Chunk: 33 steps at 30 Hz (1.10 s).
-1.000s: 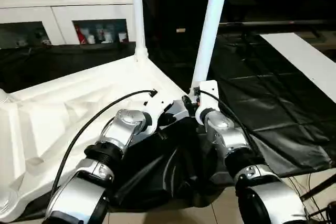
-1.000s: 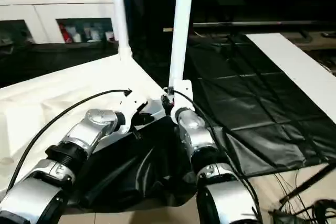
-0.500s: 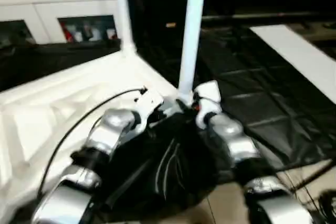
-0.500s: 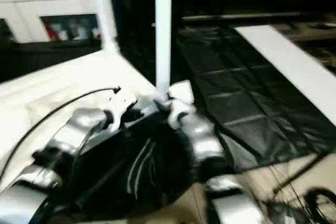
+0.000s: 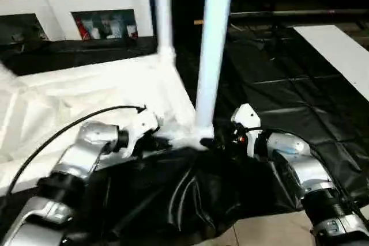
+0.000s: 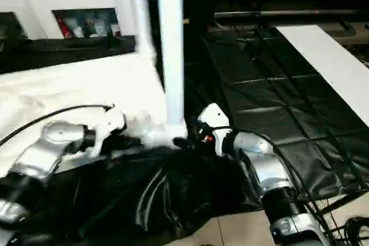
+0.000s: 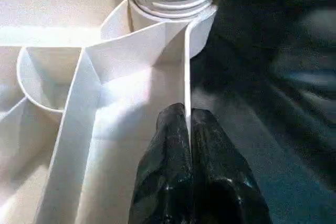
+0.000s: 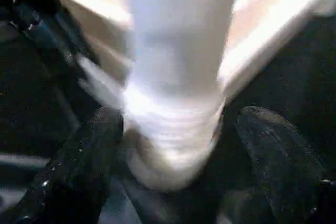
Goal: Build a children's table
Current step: Rotate leg to tighten
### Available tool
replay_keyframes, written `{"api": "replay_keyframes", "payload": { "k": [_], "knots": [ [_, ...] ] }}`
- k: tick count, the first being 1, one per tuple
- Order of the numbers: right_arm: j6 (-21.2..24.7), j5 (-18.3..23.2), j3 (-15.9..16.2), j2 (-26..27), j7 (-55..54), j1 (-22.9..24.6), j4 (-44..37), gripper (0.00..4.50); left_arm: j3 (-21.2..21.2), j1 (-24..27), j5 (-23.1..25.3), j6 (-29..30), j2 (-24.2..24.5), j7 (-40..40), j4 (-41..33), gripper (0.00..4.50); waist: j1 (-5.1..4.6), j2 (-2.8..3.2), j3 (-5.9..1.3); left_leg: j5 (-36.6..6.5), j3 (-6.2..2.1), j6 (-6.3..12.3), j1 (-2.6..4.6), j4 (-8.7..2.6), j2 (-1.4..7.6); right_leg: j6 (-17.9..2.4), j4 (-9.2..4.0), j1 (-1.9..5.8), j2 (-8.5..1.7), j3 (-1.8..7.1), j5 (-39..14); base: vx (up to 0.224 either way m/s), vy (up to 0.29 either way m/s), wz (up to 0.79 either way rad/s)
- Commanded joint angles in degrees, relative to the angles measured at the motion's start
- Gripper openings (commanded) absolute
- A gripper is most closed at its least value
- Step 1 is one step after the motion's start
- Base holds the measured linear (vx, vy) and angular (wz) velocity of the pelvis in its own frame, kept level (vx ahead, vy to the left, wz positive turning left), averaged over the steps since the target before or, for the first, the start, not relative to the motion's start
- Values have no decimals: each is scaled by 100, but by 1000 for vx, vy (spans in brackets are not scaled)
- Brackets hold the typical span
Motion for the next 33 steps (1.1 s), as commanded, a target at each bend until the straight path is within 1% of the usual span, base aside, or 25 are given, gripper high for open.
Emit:
{"api": "replay_keyframes", "payload": {
  "k": [1,2,3,4,5,7,9,11,12,13,15,16,17,18,20,21,22,25,27,30,31,33],
  "knots": [
    [-52,118,-8,-6,75,-82,-126,381,-147,68,-310,24,-57,-409,-296,0,5,-26,-369,-870,-108,457,100,-332,369,-1479,-297,273,-369,288,-881,0,0,0],
    [-130,103,56,-23,233,-139,-91,381,-192,115,-344,64,-2,-508,-448,0,13,17,-365,-938,-116,400,110,-333,368,-1463,-298,267,-378,293,-935,0,0,0],
    [-156,76,84,-34,286,-162,-61,381,-201,121,-338,65,2,-517,-469,0,-8,-20,-355,-1074,-122,318,95,-354,367,-1424,-304,281,-374,290,-1072,0,0,0],
    [-164,37,108,-36,307,-194,-13,381,-214,95,-291,25,5,-512,-419,0,-5,-13,-341,-1214,-125,254,111,-364,361,-1380,-329,261,-373,295,-1247,0,0,0],
    [-189,1,171,-45,394,-188,15,381,-227,54,-181,-59,-2,-432,-309,0,-6,0,-340,-1281,-130,217,112,-366,356,-1358,-335,263,-378,299,-1320,0,0,0],
    [-273,-73,260,-51,478,-192,87,381,-232,6,-139,-85,2,-451,-224,0,-3,-13,-325,-1500,-132,107,136,-375,353,-1273,-377,247,-390,313,-1582,0,0,0],
    [-303,-87,274,-21,476,-203,162,381,-227,8,-126,-66,13,-440,-207,0,-7,-19,-329,-1518,-140,62,131,-378,346,-1221,-383,259,-398,316,-1688,0,0,0],
    [-305,-63,252,39,492,-249,296,381,-239,16,-115,-26,42,-456,-222,0,-1,-24,-345,-1394,-149,81,113,-372,343,-1225,-365,277,-405,314,-1590,0,0,0],
    [-305,-63,252,39,492,-249,296,381,-239,16,-115,-26,42,-456,-222,0,-4,-25,-352,-1285,-148,111,98,-364,342,-1254,-347,287,-400,311,-1440,0,0,0],
    [-337,-57,258,58,526,-298,379,381,-226,10,-132,7,48,-453,-230,0,0,16,-362,-1193,-147,134,99,-356,340,-1288,-326,290,-389,307,-1264,0,0,0],
    [-409,-99,286,54,529,-351,473,381,-230,-14,-126,-17,56,-435,-196,0,-8,-2,-375,-1088,-139,181,94,-341,337,-1364,-297,302,-380,297,-1028,0,0,0],
    [-428,-102,275,63,516,-382,543,381,-238,-34,-122,-46,54,-431,-153,0,-4,21,-376,-1054,-137,202,95,-335,340,-1401,-287,300,-382,297,-942,0,0,0],
    [-429,-100,266,69,509,-390,565,352,-240,-41,-120,-58,51,-429,-135,0,-11,14,-377,-1046,-134,211,96,-333,337,-1418,-287,302,-376,294,-912,0,0,0],
    [-454,-89,228,91,489,-410,627,352,-249,-57,-115,-81,45,-424,-91,0,-5,30,-377,-1047,-132,219,97,-328,333,-1439,-286,305,-374,293,-881,0,0,0],
    [-463,-63,184,116,476,-424,676,333,-265,-70,-105,-110,44,-433,-50,0,-9,23,-376,-1100,-135,212,92,-332,333,-1438,-292,313,-374,289,-929,0,0,0],
    [-516,-57,149,133,448,-433,715,333,-275,-80,-91,-134,41,-430,-14,0,-17,19,-370,-1166,-139,189,91,-338,339,-1431,-297,311,-378,290,-1005,0,0,0],
    [-564,-44,124,150,438,-439,756,308,-279,-86,-78,-162,39,-427,22,0,-15,10,-367,-1241,-136,167,100,-333,335,-1413,-310,301,-383,294,-1122,0,0,0],
    [-652,-19,125,158,529,-431,836,300,-274,-124,-48,-191,40,-422,103,0,-17,20,-358,-1395,-148,96,105,-346,340,-1348,-329,297,-387,298,-1371,0,0,0],
    [-662,-18,127,162,537,-433,855,280,-275,-127,-43,-193,44,-421,109,0,-18,12,-359,-1401,-151,84,103,-347,338,-1329,-331,301,-391,300,-1409,0,0,0],
    [-697,-17,132,202,536,-435,918,276,-289,-117,-51,-200,65,-453,114,0,-17,32,-370,-1335,-152,91,103,-341,340,-1347,-316,300,-384,298,-1295,0,0,0],
    [-692,-3,129,230,537,-426,928,275,-295,-113,-57,-191,68,-467,115,0,-17,28,-374,-1270,-147,116,100,-336,339,-1395,-300,301,-374,295,-1126,0,0,0],
    [-702,5,127,254,534,-416,942,273,-301,-112,-56,-195,72,-473,125,0,-17,30,-374,-1265,-146,133,94,-335,338,-1424,-294,307,-376,293,-1082,0,0,0]
  ]
}}
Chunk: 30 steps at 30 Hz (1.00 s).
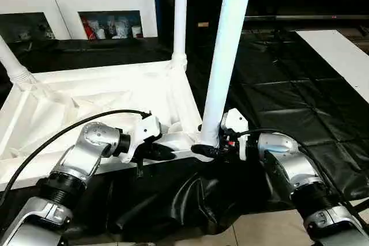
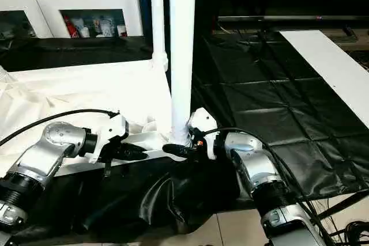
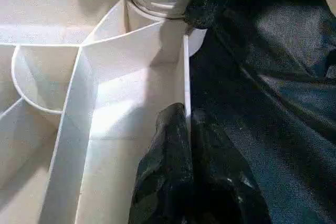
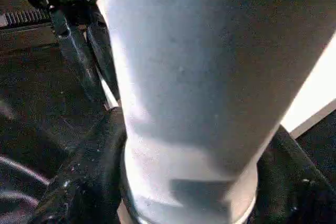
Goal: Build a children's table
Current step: Rotate leg to tighten
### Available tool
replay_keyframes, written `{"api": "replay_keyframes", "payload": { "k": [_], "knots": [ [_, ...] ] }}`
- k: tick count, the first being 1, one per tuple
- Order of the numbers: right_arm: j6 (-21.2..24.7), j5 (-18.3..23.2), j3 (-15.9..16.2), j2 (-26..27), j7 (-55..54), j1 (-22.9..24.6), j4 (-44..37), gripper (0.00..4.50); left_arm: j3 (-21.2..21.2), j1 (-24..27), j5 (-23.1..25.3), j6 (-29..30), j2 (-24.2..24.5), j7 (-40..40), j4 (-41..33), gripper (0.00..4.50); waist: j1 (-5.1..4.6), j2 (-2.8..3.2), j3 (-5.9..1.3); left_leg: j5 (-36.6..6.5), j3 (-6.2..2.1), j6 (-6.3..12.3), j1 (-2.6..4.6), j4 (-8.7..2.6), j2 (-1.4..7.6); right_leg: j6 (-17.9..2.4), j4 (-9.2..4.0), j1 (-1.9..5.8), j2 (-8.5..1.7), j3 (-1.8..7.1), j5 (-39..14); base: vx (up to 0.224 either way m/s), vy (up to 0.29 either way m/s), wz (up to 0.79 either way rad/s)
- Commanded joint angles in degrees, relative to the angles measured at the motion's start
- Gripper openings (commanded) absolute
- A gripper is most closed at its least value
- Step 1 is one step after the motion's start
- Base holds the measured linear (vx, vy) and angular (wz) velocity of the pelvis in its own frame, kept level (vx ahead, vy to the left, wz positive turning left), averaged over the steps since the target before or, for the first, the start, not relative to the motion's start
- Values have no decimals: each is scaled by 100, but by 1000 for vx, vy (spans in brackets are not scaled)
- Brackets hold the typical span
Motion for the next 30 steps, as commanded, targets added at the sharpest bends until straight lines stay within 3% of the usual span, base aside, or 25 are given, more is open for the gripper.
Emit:
{"api": "replay_keyframes", "payload": {
  "k": [1,6,11,12,14,17,20,21,23,24,27,30],
  "knots": [
    [-40,56,-74,23,-12,-83,76,273,-85,-72,16,-69,27,-154,17,0,-3,29,-375,-1284,-154,163,88,-415,343,-1413,-364,284,-357,279,-1145,0,0,0],
    [-90,89,-138,135,-148,-29,152,273,-91,-48,0,-77,25,-155,19,0,-1,34,-376,-1354,-153,134,100,-415,344,-1389,-379,277,-365,284,-1287,0,0,0],
    [-108,-47,-414,513,-1284,-162,556,273,11,-138,105,18,-209,411,234,0,-47,46,-353,-1632,-176,-41,125,-443,331,-1287,-425,245,-372,286,-1693,0,0,0],
    [6,-149,-545,765,-2039,-254,792,272,91,-248,206,109,-446,950,480,0,-61,69,-345,-1692,-179,-94,126,-449,328,-1245,-437,240,-370,290,-1807,0,0,0],
    [176,-164,-697,1044,-2688,-330,954,272,151,-361,297,253,-684,1464,707,0,-91,52,-332,-1877,-195,-202,151,-460,308,-1137,-479,229,-369,281,-2173,0,0,0],
    [444,-295,-825,1399,-3774,-524,1288,272,272,-616,480,626,-1091,2490,1123,0,-116,59,-336,-1956,-198,-257,171,-451,306,-1058,-500,193,-370,284,-2302,0,0,0],
    [478,-410,-891,1595,-4474,-669,1565,272,416,-796,478,790,-1351,3031,1384,0,-122,46,-335,-1955,-201,-223,155,-459,297,-1011,-523,196,-370,283,-2299,0,0,0],
    [536,-354,-981,1705,-4735,-737,1675,272,464,-866,485,823,-1458,3258,1477,0,-126,18,-339,-1968,-206,-202,159,-459,293,-989,-528,198,-367,274,-2338,0,0,0],
    [565,-237,-1146,1973,-5290,-911,1926,272,535,-1041,551,838,-1716,3800,1730,0,-132,26,-340,-1914,-198,-189,157,-454,283,-977,-540,185,-376,283,-2353,0,0,0],
    [514,-270,-1214,2092,-5566,-999,2063,272,547,-1121,627,792,-1829,4067,1864,0,-120,-4,-340,-1961,-185,-143,186,-443,279,-931,-564,160,-368,276,-2412,0,0,0],
    [463,-255,-1278,2181,-5667,-1054,2150,272,529,-1160,672,780,-1898,4153,1928,0,-99,11,-343,-1969,-203,-87,153,-462,286,-827,-573,190,-389,262,-2463,0,0,0],
    [407,-386,-1254,2238,-5788,-1146,2252,272,482,-1185,720,759,-1935,4138,1960,0,-101,4,-350,-1844,-198,-53,128,-474,291,-857,-546,204,-382,263,-2230,0,0,0]
  ]
}}
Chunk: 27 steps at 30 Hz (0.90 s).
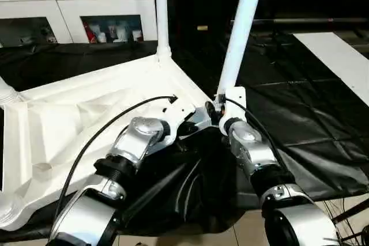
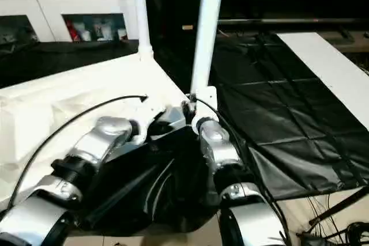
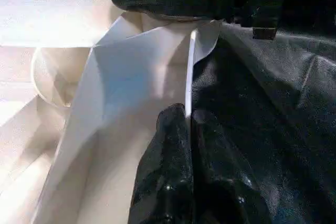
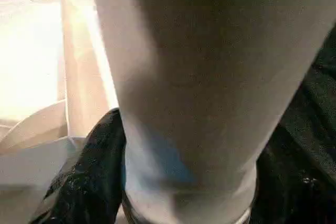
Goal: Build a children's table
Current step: Rotate leg to tighten
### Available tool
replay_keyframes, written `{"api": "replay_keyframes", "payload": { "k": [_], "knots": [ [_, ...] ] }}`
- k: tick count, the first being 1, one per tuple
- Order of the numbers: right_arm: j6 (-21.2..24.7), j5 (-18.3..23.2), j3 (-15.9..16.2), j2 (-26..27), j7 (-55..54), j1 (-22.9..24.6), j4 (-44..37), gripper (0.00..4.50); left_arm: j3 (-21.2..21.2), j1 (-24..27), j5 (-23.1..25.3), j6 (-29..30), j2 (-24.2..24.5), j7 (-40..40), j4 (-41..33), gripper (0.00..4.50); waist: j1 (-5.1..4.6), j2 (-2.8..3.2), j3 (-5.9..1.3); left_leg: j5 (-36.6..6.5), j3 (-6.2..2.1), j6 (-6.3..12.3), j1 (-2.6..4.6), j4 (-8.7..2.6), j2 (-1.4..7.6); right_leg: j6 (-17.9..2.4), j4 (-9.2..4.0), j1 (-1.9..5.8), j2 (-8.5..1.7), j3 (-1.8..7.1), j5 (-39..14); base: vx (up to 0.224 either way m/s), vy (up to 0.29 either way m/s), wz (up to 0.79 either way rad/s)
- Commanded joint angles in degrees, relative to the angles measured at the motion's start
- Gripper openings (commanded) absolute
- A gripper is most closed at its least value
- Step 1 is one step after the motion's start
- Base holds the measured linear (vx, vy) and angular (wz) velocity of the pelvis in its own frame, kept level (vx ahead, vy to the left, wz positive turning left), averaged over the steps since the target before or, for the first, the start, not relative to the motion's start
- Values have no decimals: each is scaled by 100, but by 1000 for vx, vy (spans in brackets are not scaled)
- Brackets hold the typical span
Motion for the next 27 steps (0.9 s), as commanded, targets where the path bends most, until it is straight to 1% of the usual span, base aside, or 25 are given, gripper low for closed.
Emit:
{"api": "replay_keyframes", "payload": {
  "k": [1,4,5,6,7,8,9,10,11,12,13,14,15,16,17,18,19,20,21,22,23,24,25,26,27],
  "knots": [
    [63,103,153,413,155,89,229,272,231,10,96,17,7,934,296,0,-22,-18,-329,-1889,-194,-21,96,-468,307,-867,-515,148,-377,257,-2257,0,0,0],
    [-67,138,92,441,235,60,226,272,229,6,107,28,18,918,338,0,-28,-6,-323,-1991,-198,-25,108,-469,306,-816,-541,133,-384,256,-2452,0,0,0],
    [-116,170,64,445,300,56,204,328,229,0,118,22,23,910,363,0,-30,-6,-320,-2013,-195,-23,109,-469,303,-802,-551,129,-381,256,-2483,0,0,0],
    [-201,125,83,417,282,63,158,328,219,-1,132,20,36,873,383,0,-31,-10,-316,-2031,-197,-23,105,-473,302,-783,-558,128,-378,253,-2529,0,0,0],
    [-267,80,96,396,252,65,138,342,215,-2,147,14,43,846,399,0,-29,-10,-319,-2029,-199,-25,108,-473,303,-777,-557,129,-381,254,-2541,0,0,0],
    [-292,44,140,356,345,89,61,344,204,19,152,10,66,779,381,0,-51,12,-315,-2075,-214,-34,78,-486,304,-753,-550,135,-379,249,-2548,0,0,0],
    [-332,-8,194,288,464,134,-55,344,168,66,155,18,113,639,323,0,-105,1,-320,-2083,-240,-47,22,-504,296,-728,-533,185,-373,230,-2535,0,0,0],
    [-333,-9,196,285,468,135,-59,365,167,68,155,19,115,634,320,0,-140,2,-333,-1977,-263,-42,-29,-515,305,-717,-513,231,-382,216,-2433,0,0,0],
    [-357,-53,247,162,567,217,-278,365,83,149,167,-54,215,372,207,0,-141,17,-336,-1952,-267,-36,-22,-517,310,-728,-511,225,-378,213,-2380,0,0,0],
    [-353,-60,256,119,590,246,-359,376,51,179,173,-103,254,277,165,0,-140,3,-342,-1951,-239,-3,24,-497,313,-794,-522,179,-370,231,-2238,0,0,0],
    [-359,-89,291,41,647,293,-480,386,27,228,158,-145,306,138,91,0,-137,-2,-344,-1942,-230,20,36,-487,308,-855,-522,174,-375,241,-2164,0,0,0],
    [-367,-110,315,-2,681,318,-539,386,20,255,144,-156,330,68,50,0,-141,-3,-346,-1849,-212,64,30,-476,307,-964,-501,180,-375,251,-1997,0,0,0],
    [-367,-110,315,-2,681,318,-539,402,20,255,144,-156,330,68,50,0,-137,-1,-344,-1801,-198,102,39,-467,308,-1021,-497,173,-373,253,-1943,0,0,0],
    [-349,-124,451,-235,1165,444,-808,411,17,378,50,-397,466,-283,-77,0,-111,14,-338,-1804,-191,161,49,-456,297,-1052,-509,178,-371,251,-1943,0,0,0],
    [-382,-155,548,-366,1458,510,-919,411,26,422,24,-399,533,-402,-116,0,-107,-1,-339,-1754,-182,188,33,-450,296,-1047,-508,193,-369,254,-1899,0,0,0],
    [-382,-155,548,-366,1458,510,-919,411,26,422,24,-399,533,-402,-116,0,-103,-3,-349,-1618,-186,213,17,-455,309,-1067,-475,212,-370,259,-1781,0,0,0],
    [-469,-127,695,-653,2123,671,-1126,411,-12,540,-24,-616,717,-769,-219,0,-81,2,-351,-1557,-175,246,29,-444,307,-1079,-476,209,-367,259,-1730,0,0,0],
    [-492,-120,703,-682,2184,687,-1142,411,-14,552,-32,-631,735,-806,-233,0,-67,1,-361,-1509,-176,265,31,-441,309,-1087,-466,224,-369,256,-1668,0,0,0],
    [-632,-37,723,-951,2720,830,-1283,411,-66,683,-128,-928,931,-1245,-387,0,-49,-3,-362,-1406,-169,305,23,-437,318,-1129,-452,223,-377,266,-1516,0,0,0],
    [-669,0,710,-1056,2919,882,-1334,411,-95,743,-174,-1087,1016,-1447,-459,0,-38,-5,-370,-1346,-179,335,16,-435,323,-1159,-434,244,-378,259,-1415,0,0,0],
    [-669,0,710,-1056,2919,882,-1334,411,-95,743,-174,-1087,1016,-1447,-459,0,-31,1,-377,-1249,-165,392,15,-425,330,-1229,-405,244,-368,266,-1180,0,0,0],
    [-703,71,681,-1157,3128,928,-1404,411,-112,797,-230,-1181,1106,-1656,-521,0,-46,14,-377,-1176,-162,414,27,-428,337,-1338,-377,230,-353,264,-997,0,0,0],
    [-599,222,681,-1265,3447,1008,-1574,411,-134,856,-289,-1272,1203,-1875,-594,0,-37,17,-385,-1125,-160,427,30,-423,339,-1415,-358,245,-356,259,-896,0,0,0],
    [-576,312,730,-1365,3722,1079,-1733,411,-146,894,-332,-1285,1276,-2033,-653,0,-27,12,-378,-1126,-160,457,29,-425,339,-1423,-363,255,-353,259,-875,0,0,0],
    [-541,384,792,-1449,3973,1146,-1882,411,-153,931,-377,-1303,1335,-2187,-717,0,-12,27,-377,-1129,-147,478,50,-419,359,-1456,-350,235,-347,264,-809,0,0,0]
  ]
}}
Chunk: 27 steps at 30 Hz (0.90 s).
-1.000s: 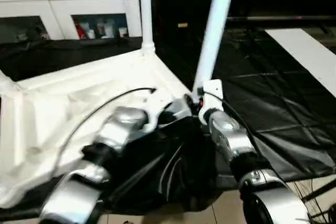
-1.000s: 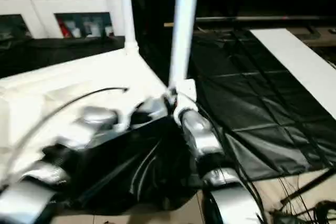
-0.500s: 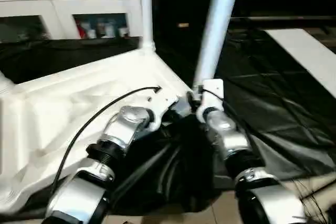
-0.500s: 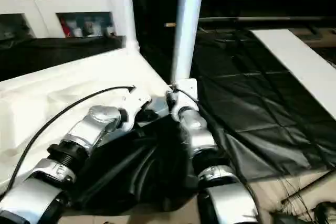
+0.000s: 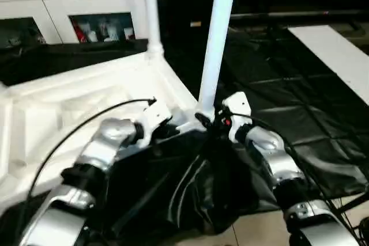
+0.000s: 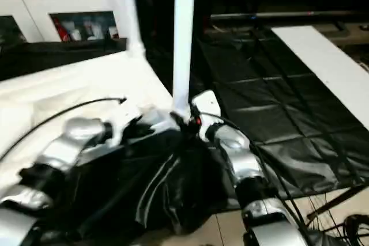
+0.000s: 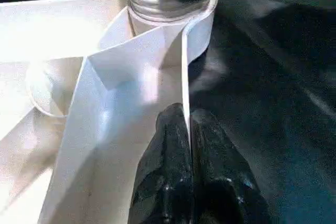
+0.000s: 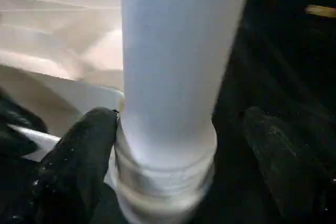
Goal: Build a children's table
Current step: Rotate leg to tighten
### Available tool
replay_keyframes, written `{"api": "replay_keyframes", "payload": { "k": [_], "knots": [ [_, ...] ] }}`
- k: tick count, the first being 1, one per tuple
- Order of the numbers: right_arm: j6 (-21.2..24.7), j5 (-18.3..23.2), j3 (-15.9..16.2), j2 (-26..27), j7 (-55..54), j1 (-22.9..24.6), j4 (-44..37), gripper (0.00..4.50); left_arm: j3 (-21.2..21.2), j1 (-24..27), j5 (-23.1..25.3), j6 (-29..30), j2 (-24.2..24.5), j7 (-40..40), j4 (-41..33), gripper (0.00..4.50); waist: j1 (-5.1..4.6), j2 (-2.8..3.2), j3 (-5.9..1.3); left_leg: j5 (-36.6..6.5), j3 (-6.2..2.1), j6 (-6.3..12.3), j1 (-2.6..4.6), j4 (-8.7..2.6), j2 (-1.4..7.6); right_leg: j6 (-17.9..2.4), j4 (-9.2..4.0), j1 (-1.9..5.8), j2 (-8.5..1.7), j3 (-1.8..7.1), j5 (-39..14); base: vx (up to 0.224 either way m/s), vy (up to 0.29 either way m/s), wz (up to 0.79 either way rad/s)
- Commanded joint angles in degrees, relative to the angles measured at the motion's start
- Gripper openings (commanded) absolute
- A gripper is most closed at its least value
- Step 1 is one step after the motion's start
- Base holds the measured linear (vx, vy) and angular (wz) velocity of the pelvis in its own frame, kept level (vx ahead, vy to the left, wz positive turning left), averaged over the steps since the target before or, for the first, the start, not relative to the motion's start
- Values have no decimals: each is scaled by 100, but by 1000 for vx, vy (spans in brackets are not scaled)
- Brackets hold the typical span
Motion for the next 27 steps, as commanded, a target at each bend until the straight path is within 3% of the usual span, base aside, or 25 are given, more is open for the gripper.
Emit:
{"api": "replay_keyframes", "payload": {
  "k": [1,2,10,17,27],
  "knots": [
    [90,212,44,-185,454,92,-329,411,-164,223,-165,-141,77,-546,-41,0,17,-5,-356,-1138,-137,489,60,-361,349,-1459,-349,288,-356,285,-800,0,0,0],
    [183,261,220,-346,889,194,-550,411,-166,301,-308,-117,175,-892,-208,0,26,16,-351,-1182,-134,471,60,-371,350,-1474,-349,290,-346,279,-837,0,0,0],
    [327,253,625,-624,1911,315,-872,411,-245,455,-578,3,396,-1667,-636,0,112,8,-322,-1517,-127,213,102,-395,367,-1316,-403,236,-371,306,-1617,0,0,0],
    [264,144,814,-807,2291,292,-815,411,-205,438,-550,-60,421,-1711,-628,0,135,-34,-330,-1354,-132,233,74,-385,357,-1277,-381,260,-378,303,-1508,0,0,0],
    [265,162,750,-827,2397,204,-691,396,-189,445,-563,-17,440,-1713,-651,0,137,-41,-344,-1193,-128,304,65,-362,350,-1274,-370,265,-372,295,-1449,0,0,0]
  ]
}}
